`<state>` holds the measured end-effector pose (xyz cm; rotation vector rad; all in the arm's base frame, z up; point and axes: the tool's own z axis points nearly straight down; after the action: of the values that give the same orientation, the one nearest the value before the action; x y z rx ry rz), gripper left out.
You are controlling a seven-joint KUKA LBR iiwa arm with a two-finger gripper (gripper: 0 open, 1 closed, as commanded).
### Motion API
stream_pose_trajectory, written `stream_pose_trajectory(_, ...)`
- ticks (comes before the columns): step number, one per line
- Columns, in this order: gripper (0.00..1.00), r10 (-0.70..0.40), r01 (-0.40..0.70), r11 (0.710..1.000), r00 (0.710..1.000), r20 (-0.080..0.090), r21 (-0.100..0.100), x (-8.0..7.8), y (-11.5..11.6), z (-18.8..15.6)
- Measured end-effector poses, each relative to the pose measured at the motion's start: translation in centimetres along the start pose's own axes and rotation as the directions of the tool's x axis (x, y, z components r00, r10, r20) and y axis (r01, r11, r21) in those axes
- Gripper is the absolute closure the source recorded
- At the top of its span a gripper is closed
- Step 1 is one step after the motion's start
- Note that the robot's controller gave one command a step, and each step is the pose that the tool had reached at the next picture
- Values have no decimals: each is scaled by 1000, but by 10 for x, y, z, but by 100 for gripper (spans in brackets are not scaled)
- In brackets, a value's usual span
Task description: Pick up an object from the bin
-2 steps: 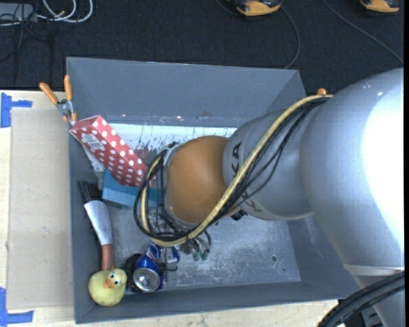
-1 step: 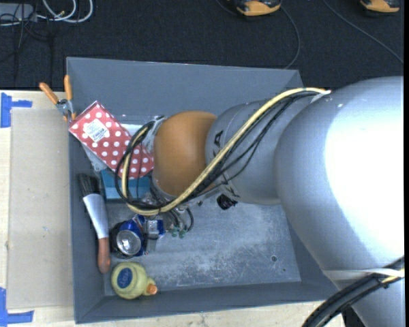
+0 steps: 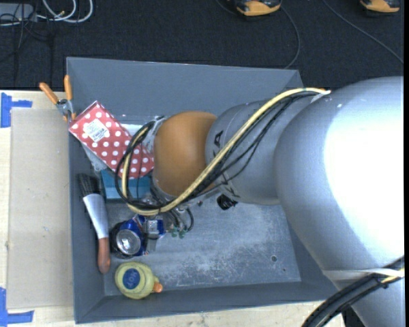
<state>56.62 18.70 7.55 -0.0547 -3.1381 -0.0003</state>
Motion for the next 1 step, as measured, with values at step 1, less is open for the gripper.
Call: stream_pose_trajectory(1, 100, -22, 22, 1000, 1000, -4, 2, 9, -6, -31)
